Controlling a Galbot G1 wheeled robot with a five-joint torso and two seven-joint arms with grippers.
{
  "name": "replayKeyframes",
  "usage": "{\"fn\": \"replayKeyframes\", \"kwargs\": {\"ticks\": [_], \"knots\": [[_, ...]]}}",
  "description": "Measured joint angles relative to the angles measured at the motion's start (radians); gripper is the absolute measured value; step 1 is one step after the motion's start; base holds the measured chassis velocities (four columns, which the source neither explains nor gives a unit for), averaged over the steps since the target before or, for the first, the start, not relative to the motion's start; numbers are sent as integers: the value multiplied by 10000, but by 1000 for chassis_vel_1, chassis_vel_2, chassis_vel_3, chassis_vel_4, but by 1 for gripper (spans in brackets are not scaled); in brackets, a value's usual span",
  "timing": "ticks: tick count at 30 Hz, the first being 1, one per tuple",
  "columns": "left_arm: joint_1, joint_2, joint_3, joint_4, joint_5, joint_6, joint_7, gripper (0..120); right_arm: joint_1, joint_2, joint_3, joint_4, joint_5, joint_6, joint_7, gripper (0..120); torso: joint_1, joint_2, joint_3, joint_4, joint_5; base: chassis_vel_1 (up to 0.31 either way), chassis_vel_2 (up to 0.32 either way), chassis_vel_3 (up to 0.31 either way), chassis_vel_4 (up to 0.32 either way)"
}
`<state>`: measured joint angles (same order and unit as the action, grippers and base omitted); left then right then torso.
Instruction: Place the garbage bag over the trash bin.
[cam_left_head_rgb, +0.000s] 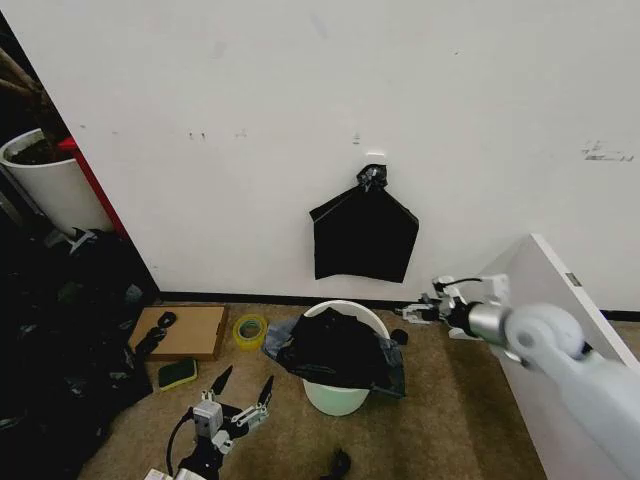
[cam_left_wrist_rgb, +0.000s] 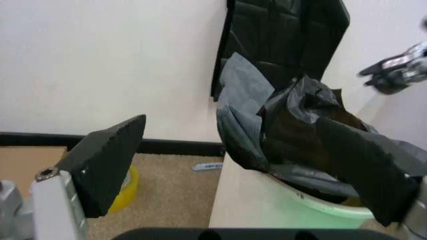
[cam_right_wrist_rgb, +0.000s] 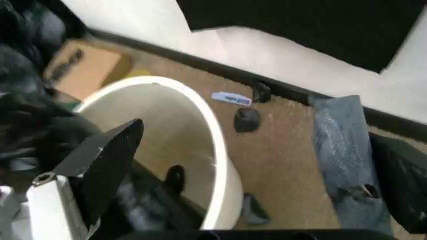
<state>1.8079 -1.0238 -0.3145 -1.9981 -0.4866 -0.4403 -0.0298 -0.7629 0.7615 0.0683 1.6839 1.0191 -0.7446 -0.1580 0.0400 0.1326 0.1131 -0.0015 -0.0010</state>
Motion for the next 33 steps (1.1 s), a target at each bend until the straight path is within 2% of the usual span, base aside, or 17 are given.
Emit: {"fn": "replayKeyframes", "kwargs": {"ticks": [3,4,8,13,20,24,33], "knots": [[57,-72,-59,-30,31,-2,4,100,530,193,-563,-500,-278,46,-139,100,0,0,0,1,9,0,0,0,0],[126,-163,-106,-62,79,-5,14,100,1065,474,-1193,-1103,-635,122,-390,100,1,0,0,1,5,0,0,0,0],[258,-261,-135,-105,166,-19,38,100,1739,1031,-2145,-2176,-1413,187,-1040,100,1,0,0,0,7,0,0,0,0],[298,-272,-137,-116,203,-34,47,100,2142,1410,-2809,-2730,-1929,225,-1440,100,0,0,-1,-2,3,0,0,0,0],[381,-283,-251,-231,139,-36,41,100,2521,2014,-2974,-3566,-2430,384,-1661,100,0,0,-1,1,6,0,0,0,0],[481,-209,-331,-283,97,-49,48,100,2656,2110,-3138,-3937,-2733,506,-1889,100,0,0,-2,0,5,0,0,0,0],[348,-2,-251,-295,34,3,75,100,2816,2214,-3603,-4009,-3281,741,-2126,67,-1,0,-2,-1,4,0,0,0,0]]}}
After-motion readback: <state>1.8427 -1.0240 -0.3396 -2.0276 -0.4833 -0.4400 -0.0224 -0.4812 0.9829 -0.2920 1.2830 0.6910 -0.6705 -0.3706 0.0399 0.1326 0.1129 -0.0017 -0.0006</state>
